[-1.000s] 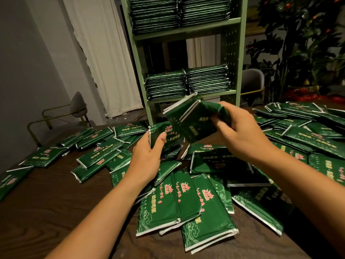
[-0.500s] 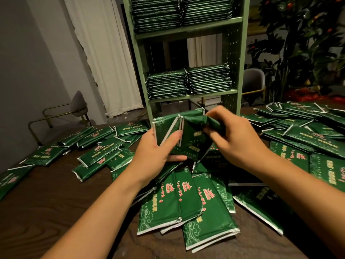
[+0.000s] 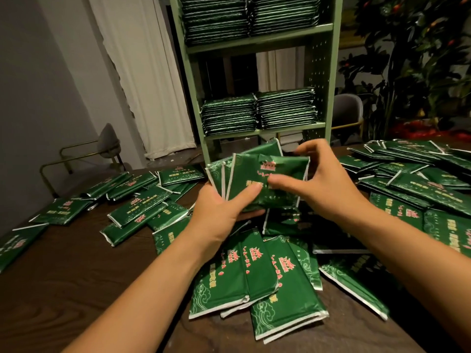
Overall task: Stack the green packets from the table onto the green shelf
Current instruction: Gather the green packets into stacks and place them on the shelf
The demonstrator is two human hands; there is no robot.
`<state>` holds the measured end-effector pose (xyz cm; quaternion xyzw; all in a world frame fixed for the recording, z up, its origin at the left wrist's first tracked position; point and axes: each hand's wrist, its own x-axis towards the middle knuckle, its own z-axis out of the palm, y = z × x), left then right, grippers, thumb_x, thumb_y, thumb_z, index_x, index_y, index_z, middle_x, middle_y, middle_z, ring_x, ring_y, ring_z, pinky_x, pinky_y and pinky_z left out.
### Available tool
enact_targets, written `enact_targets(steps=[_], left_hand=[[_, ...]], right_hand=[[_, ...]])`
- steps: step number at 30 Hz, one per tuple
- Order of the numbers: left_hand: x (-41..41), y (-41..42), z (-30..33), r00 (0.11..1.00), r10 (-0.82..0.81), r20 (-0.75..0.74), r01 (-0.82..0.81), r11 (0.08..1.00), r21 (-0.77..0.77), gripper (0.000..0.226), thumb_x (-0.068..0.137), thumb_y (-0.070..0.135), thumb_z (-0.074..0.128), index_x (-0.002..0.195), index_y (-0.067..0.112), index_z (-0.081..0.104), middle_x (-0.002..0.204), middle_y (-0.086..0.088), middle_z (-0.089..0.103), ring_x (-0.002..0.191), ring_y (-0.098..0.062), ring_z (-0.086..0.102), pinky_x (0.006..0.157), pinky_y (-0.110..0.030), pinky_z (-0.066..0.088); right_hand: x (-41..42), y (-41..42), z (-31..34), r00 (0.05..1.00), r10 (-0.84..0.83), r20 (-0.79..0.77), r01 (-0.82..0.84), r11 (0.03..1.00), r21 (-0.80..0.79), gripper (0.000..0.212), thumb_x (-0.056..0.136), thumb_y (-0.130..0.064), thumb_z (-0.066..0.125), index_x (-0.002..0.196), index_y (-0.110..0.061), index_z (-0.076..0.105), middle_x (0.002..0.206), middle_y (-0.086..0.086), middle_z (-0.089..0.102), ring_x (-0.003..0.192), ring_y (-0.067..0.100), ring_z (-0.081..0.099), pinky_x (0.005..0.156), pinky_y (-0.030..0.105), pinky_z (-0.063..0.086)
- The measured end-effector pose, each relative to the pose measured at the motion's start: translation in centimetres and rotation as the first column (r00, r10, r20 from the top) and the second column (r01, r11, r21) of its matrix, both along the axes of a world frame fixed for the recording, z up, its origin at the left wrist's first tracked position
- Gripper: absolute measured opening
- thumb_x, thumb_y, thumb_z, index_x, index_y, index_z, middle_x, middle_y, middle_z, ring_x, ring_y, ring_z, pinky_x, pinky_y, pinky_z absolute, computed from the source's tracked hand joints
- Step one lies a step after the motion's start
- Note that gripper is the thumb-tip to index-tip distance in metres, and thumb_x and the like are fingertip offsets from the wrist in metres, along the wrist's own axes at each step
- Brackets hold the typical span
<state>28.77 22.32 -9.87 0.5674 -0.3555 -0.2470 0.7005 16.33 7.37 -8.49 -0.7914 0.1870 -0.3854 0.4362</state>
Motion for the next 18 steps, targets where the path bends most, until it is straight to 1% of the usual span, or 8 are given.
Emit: enact_targets(steps=[2, 4, 7, 9, 12, 14, 16, 18], left_hand=[[0.2, 0.1, 0.0, 0.999, -0.008, -0.052, 0.007, 1.000, -0.017, 0.030, 0.080, 0.012, 0.075, 0.109, 0.003, 0.071, 0.104, -0.015, 0.077, 0.098, -0.030, 0.075, 0.075, -0.036, 0.063], [0.5, 0.2, -0.1, 0.999, 0.021, 0.035, -0.023, 0.999, 0.039, 0.029, 0.081, 0.010, 0.077, 0.109, 0.005, 0.072, 0.104, -0.013, 0.077, 0.099, -0.029, 0.075, 0.083, -0.041, 0.062], [0.7, -0.1, -0.3, 0.976, 0.134, 0.174, -0.151, 0.985, 0.085, 0.035, 0.080, 0.006, 0.082, 0.112, 0.011, 0.069, 0.102, -0.004, 0.078, 0.096, -0.020, 0.075, 0.091, -0.041, 0.058], [0.7, -0.2, -0.3, 0.969, 0.185, 0.163, -0.202, 0.975, 0.095, 0.039, 0.078, 0.004, 0.082, 0.111, 0.014, 0.063, 0.101, -0.001, 0.077, 0.093, -0.016, 0.074, 0.090, -0.038, 0.058], [0.6, -0.2, -0.5, 0.960, 0.179, 0.216, -0.217, 0.962, 0.164, 0.043, 0.084, 0.006, 0.077, 0.117, 0.025, 0.056, 0.111, -0.001, 0.069, 0.097, -0.017, 0.070, 0.091, -0.038, 0.057], [0.4, -0.2, -0.5, 0.955, 0.162, 0.247, -0.211, 0.959, 0.187, 0.046, 0.086, 0.004, 0.071, 0.121, 0.029, 0.053, 0.115, 0.000, 0.065, 0.099, -0.020, 0.069, 0.093, -0.043, 0.057], [0.1, -0.3, -0.4, 0.957, 0.147, 0.249, -0.200, 0.959, 0.202, 0.047, 0.087, -0.001, 0.064, 0.122, 0.027, 0.051, 0.108, 0.002, 0.065, 0.095, -0.025, 0.070, 0.092, -0.048, 0.058], [-0.1, -0.4, -0.5, 0.955, 0.149, 0.258, -0.212, 0.948, 0.236, 0.047, 0.087, -0.002, 0.060, 0.121, 0.027, 0.049, 0.099, 0.000, 0.066, 0.094, -0.038, 0.069, 0.088, -0.056, 0.057]], right_hand=[[-0.2, -0.1, 0.0, 0.988, 0.150, -0.020, -0.146, 0.981, 0.130, 0.075, 0.069, -0.043, 0.081, 0.131, -0.020, 0.046, 0.118, -0.003, 0.066, 0.105, 0.011, 0.067, 0.092, 0.030, 0.057], [-0.3, -0.2, -0.2, 0.959, 0.279, -0.050, -0.270, 0.952, 0.146, 0.051, 0.083, -0.026, 0.077, 0.127, -0.013, 0.055, 0.114, 0.002, 0.072, 0.104, 0.015, 0.070, 0.093, 0.035, 0.057], [-0.4, -0.4, -0.2, 0.970, 0.239, -0.053, -0.236, 0.970, 0.051, 0.031, 0.090, -0.018, 0.072, 0.117, -0.009, 0.059, 0.106, 0.007, 0.073, 0.098, 0.018, 0.070, 0.084, 0.027, 0.058], [-0.5, -0.5, -0.4, 0.970, 0.213, -0.115, -0.212, 0.977, 0.021, 0.036, 0.089, -0.020, 0.073, 0.119, -0.014, 0.056, 0.106, 0.005, 0.071, 0.097, 0.016, 0.069, 0.084, 0.029, 0.059], [-0.3, -0.2, -1.0, 0.954, 0.217, -0.208, -0.221, 0.975, 0.003, 0.064, 0.085, -0.018, 0.078, 0.138, -0.022, 0.042, 0.118, -0.002, 0.065, 0.100, 0.014, 0.070, 0.088, 0.035, 0.059], [-0.3, -0.2, -0.9, 0.965, 0.184, -0.187, -0.189, 0.982, -0.011, 0.076, 0.085, -0.014, 0.077, 0.147, -0.026, 0.033, 0.118, -0.004, 0.062, 0.098, 0.019, 0.070, 0.087, 0.041, 0.059], [-0.3, -0.3, -0.8, 0.966, 0.187, -0.177, -0.195, 0.980, -0.026, 0.076, 0.087, -0.010, 0.073, 0.149, -0.025, 0.031, 0.118, -0.002, 0.061, 0.097, 0.021, 0.069, 0.086, 0.045, 0.058], [-0.3, 0.1, -0.9, 0.936, 0.199, -0.291, -0.233, 0.969, -0.087, 0.070, 0.091, -0.013, 0.068, 0.147, -0.030, 0.031, 0.120, -0.001, 0.061, 0.094, 0.020, 0.068, 0.086, 0.045, 0.057]])
